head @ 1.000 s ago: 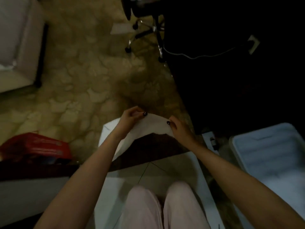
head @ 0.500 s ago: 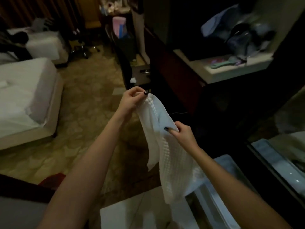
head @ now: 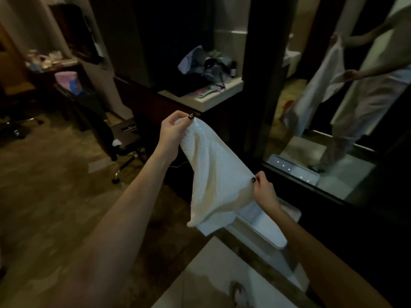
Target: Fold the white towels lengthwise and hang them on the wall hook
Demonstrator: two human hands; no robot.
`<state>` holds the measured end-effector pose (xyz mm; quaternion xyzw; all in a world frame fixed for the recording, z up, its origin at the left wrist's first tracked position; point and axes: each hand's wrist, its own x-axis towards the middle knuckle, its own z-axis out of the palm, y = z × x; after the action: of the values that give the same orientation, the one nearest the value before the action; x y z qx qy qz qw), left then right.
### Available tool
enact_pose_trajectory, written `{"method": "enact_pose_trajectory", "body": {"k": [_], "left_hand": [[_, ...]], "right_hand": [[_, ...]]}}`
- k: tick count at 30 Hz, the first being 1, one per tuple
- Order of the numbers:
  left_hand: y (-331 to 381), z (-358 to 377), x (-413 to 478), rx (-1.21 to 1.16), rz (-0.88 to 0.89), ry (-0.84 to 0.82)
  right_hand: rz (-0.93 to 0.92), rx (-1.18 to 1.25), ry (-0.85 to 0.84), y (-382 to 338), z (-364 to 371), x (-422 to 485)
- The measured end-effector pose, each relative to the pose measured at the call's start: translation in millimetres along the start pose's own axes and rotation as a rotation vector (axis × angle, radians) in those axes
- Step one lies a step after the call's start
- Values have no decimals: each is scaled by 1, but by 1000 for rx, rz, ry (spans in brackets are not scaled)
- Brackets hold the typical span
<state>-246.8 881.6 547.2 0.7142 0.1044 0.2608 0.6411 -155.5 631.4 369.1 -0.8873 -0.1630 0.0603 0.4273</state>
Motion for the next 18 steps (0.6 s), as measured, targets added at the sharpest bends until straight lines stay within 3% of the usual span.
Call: {"method": "enact_pose_trajectory", "body": {"k": [5, 10, 18], "left_hand": [[-12, 45, -22, 45, -76, -94], [-30, 115, -51, 105, -93, -245], [-36, 251, -114, 71, -123, -247]], "right_hand": [[116, -284, 181, 36, -64, -73], [193, -224, 280, 82, -140, -144], [258, -364, 52, 135, -279, -252]]}}
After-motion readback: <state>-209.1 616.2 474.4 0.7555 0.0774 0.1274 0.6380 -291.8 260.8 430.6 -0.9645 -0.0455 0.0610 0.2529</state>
